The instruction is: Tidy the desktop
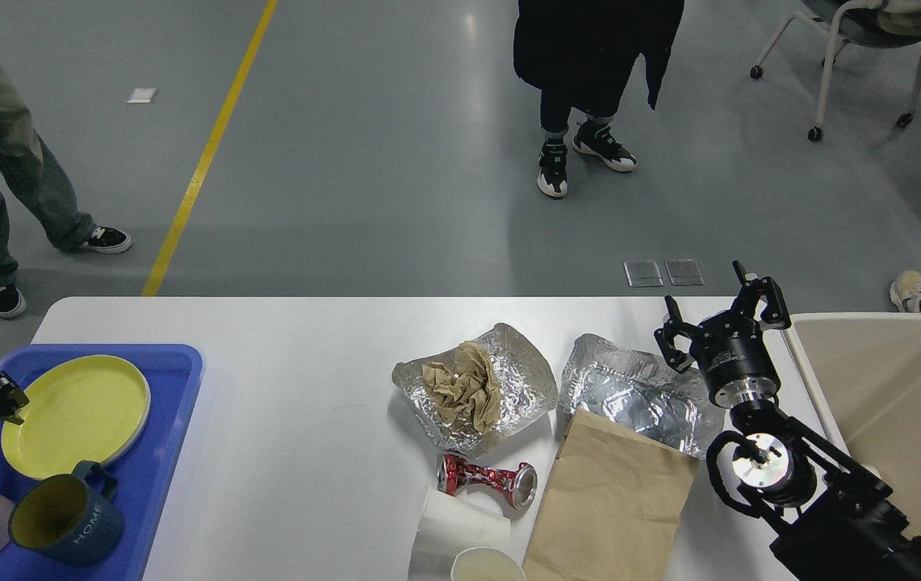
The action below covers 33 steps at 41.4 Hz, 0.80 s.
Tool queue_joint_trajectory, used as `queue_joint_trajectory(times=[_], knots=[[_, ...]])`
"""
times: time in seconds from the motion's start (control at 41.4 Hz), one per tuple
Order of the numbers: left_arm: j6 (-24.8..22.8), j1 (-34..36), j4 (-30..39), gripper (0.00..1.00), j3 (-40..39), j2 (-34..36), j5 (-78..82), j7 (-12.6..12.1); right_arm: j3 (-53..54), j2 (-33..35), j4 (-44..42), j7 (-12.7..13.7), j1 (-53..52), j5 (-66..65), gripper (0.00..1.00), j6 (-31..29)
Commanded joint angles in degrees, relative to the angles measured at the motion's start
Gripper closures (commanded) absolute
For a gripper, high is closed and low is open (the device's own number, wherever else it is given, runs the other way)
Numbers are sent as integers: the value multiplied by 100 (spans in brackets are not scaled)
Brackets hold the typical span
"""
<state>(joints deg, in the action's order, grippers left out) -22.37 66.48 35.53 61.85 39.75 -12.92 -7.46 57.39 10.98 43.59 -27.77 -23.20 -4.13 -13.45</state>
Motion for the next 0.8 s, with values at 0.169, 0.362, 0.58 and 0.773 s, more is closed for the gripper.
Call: queue_joint_trajectory(times=[0.169, 0.362, 0.58, 0.773], knots=[[-30, 874, 7, 11, 178, 164, 9, -1, 0, 0, 0, 0, 0, 0, 0, 0], [-65, 2235, 287, 5, 1089, -46, 9, -9, 0, 0, 0, 0, 0, 0, 0, 0], [-118, 2967, 894, 4, 1032, -320, 17, 8, 0, 0, -9, 0, 0, 0, 0, 0], [-250, 2862, 895, 4, -1014, 523, 26, 105, 0, 0, -9, 0, 0, 0, 0, 0]])
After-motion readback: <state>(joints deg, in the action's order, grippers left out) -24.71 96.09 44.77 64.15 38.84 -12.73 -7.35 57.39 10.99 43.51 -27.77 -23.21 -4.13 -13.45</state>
